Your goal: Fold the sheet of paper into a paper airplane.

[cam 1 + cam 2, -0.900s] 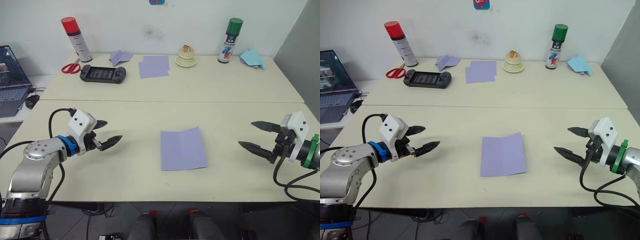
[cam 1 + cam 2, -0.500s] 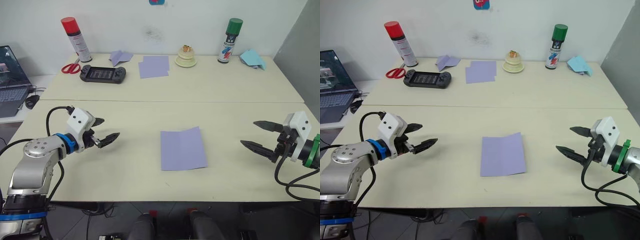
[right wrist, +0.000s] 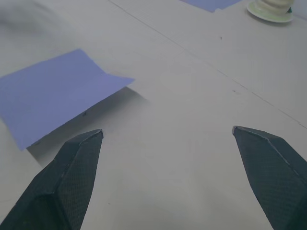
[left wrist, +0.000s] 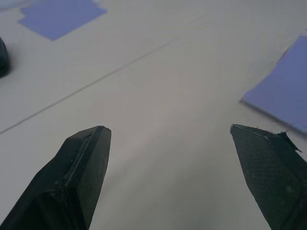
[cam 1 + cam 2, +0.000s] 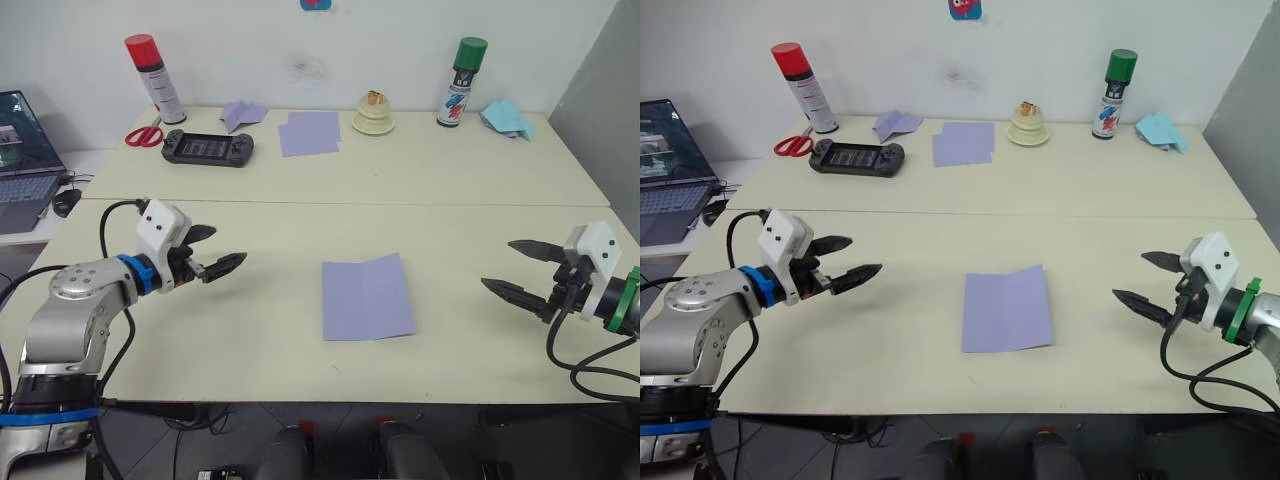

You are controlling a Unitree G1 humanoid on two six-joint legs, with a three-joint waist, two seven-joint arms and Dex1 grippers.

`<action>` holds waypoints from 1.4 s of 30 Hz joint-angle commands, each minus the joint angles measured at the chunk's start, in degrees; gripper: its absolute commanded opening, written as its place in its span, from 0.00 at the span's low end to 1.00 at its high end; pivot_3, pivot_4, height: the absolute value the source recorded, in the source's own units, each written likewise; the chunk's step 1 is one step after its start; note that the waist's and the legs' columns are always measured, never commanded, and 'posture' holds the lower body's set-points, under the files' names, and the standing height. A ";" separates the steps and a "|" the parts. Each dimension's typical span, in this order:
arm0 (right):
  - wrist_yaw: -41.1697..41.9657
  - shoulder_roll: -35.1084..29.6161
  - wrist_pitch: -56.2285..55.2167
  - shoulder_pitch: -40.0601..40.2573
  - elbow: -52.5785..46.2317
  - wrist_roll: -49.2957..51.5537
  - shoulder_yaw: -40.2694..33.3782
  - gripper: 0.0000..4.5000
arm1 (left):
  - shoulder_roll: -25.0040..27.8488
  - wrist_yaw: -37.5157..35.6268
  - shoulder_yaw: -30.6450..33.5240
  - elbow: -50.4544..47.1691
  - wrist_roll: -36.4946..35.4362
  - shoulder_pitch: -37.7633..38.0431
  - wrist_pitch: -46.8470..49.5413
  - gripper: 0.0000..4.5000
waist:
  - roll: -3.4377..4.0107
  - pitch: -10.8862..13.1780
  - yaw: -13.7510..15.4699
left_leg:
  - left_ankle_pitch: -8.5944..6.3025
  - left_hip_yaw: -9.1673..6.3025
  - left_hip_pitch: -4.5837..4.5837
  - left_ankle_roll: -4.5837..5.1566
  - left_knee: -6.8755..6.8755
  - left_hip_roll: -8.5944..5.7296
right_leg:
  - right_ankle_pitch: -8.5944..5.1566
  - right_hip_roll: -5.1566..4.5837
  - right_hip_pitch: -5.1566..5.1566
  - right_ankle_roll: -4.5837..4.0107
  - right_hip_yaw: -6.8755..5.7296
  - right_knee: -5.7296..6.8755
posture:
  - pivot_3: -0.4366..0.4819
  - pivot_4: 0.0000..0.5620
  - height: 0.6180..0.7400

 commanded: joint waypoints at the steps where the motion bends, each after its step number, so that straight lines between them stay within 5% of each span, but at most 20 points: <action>1: -0.45 -0.01 -0.60 -1.32 -1.22 -0.26 0.33 1.00 | -0.33 -1.36 -1.48 -5.30 -2.49 -1.29 1.69 0.75 | 0.01 0.00 0.00 | 0.00 0.01 0.01 0.00 0.00 0.00 | 0.00 0.00 0.00 0.00 0.01 0.02 | 0.48 0.27 1.00; 12: -1.97 2.81 -1.80 -4.35 0.37 -2.60 4.75 1.00 | -8.10 0.39 -15.35 -11.92 -0.65 -1.24 4.13 0.01 | 0.00 0.00 -0.08 | 0.00 0.02 0.06 0.00 0.50 -0.01 | -0.01 0.06 0.01 0.01 0.08 0.59 | 0.48 0.27 1.00; 23: -2.70 6.48 -4.32 -6.17 3.17 -6.67 10.56 1.00 | -15.27 2.96 -24.45 -2.36 7.81 -0.83 -0.52 0.01 | -0.01 0.01 -0.06 | 0.05 0.00 0.15 0.08 0.57 -0.02 | 0.00 0.11 0.09 0.00 0.10 0.64 | 0.48 0.27 1.00; 35: -5.37 12.47 -11.56 -9.79 12.12 -16.59 20.18 0.06 | -16.93 0.57 -29.36 7.81 14.78 -2.18 -6.09 0.00 | 0.04 -0.03 -0.06 | 0.05 -0.02 0.16 0.08 0.57 -0.04 | 0.00 0.10 0.12 0.01 0.08 0.64 | 0.48 0.27 1.00; 42: -5.70 19.79 -10.39 -11.84 11.01 -16.24 25.19 0.01 | -17.09 -0.33 -29.61 8.88 16.57 -2.56 -7.94 0.00 | 0.08 -0.06 0.02 | 0.05 -0.08 0.34 0.09 0.59 -0.04 | 0.00 0.10 0.31 0.02 0.05 0.64 | 0.48 0.27 1.00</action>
